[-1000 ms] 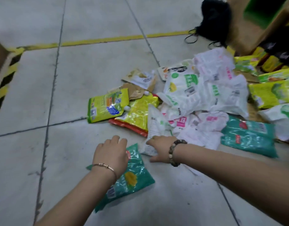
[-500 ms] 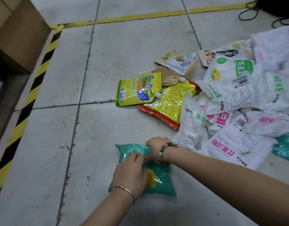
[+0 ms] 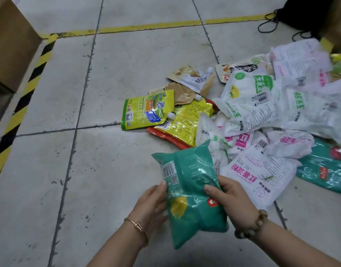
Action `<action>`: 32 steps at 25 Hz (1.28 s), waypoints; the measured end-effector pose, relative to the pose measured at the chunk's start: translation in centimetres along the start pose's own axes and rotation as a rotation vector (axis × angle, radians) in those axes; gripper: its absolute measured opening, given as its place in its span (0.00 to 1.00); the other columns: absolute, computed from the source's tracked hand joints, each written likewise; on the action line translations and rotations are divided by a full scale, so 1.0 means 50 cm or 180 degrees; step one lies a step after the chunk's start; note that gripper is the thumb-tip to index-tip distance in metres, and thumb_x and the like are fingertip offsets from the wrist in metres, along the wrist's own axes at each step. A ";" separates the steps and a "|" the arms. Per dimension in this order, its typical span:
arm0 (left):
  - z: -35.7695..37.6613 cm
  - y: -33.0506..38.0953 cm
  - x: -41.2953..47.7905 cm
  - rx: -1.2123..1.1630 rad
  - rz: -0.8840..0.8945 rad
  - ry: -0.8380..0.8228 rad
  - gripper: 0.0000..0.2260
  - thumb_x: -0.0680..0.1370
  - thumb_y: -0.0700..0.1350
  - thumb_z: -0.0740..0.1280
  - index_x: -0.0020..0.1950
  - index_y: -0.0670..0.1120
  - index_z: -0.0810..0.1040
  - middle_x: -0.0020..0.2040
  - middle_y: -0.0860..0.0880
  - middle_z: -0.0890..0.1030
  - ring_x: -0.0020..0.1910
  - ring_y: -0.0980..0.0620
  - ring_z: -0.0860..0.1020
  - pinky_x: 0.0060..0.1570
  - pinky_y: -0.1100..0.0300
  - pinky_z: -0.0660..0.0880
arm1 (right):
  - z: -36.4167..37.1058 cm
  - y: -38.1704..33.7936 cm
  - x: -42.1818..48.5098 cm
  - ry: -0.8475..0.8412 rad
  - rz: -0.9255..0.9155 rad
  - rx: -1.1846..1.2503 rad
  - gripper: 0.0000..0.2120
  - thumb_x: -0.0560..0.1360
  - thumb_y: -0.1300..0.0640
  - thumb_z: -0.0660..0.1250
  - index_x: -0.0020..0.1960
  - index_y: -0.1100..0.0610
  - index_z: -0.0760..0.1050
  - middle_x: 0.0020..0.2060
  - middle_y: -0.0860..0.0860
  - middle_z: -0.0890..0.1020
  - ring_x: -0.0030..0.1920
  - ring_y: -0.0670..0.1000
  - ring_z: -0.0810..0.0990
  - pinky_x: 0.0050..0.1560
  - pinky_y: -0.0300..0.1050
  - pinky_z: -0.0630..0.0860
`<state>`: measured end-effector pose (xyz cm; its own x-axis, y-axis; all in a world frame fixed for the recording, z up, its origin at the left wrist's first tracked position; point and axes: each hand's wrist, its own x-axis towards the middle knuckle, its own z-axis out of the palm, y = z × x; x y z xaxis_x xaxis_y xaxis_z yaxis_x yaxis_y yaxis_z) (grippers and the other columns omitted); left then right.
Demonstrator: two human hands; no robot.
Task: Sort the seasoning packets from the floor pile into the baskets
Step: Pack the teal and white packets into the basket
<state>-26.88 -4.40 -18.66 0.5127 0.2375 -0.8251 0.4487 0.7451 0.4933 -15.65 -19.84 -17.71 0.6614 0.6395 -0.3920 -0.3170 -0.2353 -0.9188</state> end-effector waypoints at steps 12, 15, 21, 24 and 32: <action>-0.015 -0.022 0.012 -0.0144 0.0551 0.0583 0.14 0.66 0.42 0.71 0.50 0.41 0.80 0.42 0.38 0.84 0.36 0.40 0.82 0.41 0.49 0.78 | -0.128 0.049 0.160 0.1704 0.1070 -0.0560 0.25 0.71 0.52 0.71 0.64 0.61 0.70 0.58 0.58 0.77 0.56 0.57 0.76 0.57 0.54 0.74; -0.015 -0.024 0.011 -0.0116 0.0520 0.0660 0.09 0.71 0.40 0.70 0.51 0.40 0.80 0.44 0.37 0.83 0.41 0.38 0.82 0.46 0.45 0.78 | -0.131 0.054 0.207 0.1358 0.1346 -0.0993 0.29 0.66 0.43 0.73 0.58 0.62 0.73 0.48 0.57 0.77 0.48 0.56 0.77 0.51 0.50 0.74; -0.016 -0.029 0.014 -0.0050 0.0483 0.0838 0.09 0.71 0.41 0.72 0.49 0.40 0.80 0.42 0.37 0.83 0.40 0.37 0.82 0.44 0.45 0.78 | -0.049 0.057 0.234 0.1401 0.1766 -0.0732 0.51 0.58 0.33 0.73 0.69 0.63 0.65 0.63 0.60 0.74 0.61 0.60 0.74 0.59 0.51 0.73; -0.021 -0.027 0.019 -0.0067 0.0519 0.0898 0.10 0.70 0.41 0.72 0.49 0.42 0.81 0.43 0.38 0.84 0.43 0.37 0.82 0.49 0.43 0.77 | -0.022 0.066 0.246 0.1848 0.1694 -0.0271 0.44 0.62 0.39 0.75 0.66 0.65 0.68 0.59 0.60 0.77 0.56 0.59 0.77 0.53 0.46 0.74; -0.028 -0.020 0.024 0.0020 0.0601 0.0870 0.08 0.70 0.42 0.72 0.48 0.43 0.81 0.42 0.40 0.84 0.43 0.38 0.82 0.49 0.43 0.77 | -0.096 0.077 0.180 0.1834 0.0599 0.0278 0.12 0.74 0.58 0.68 0.56 0.59 0.76 0.56 0.55 0.80 0.52 0.53 0.78 0.56 0.46 0.73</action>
<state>-27.75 -4.01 -20.53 0.3721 0.5301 -0.7619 0.3695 0.6684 0.6455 -7.68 -18.51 -25.00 0.8422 0.0883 -0.5319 -0.5025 -0.2292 -0.8337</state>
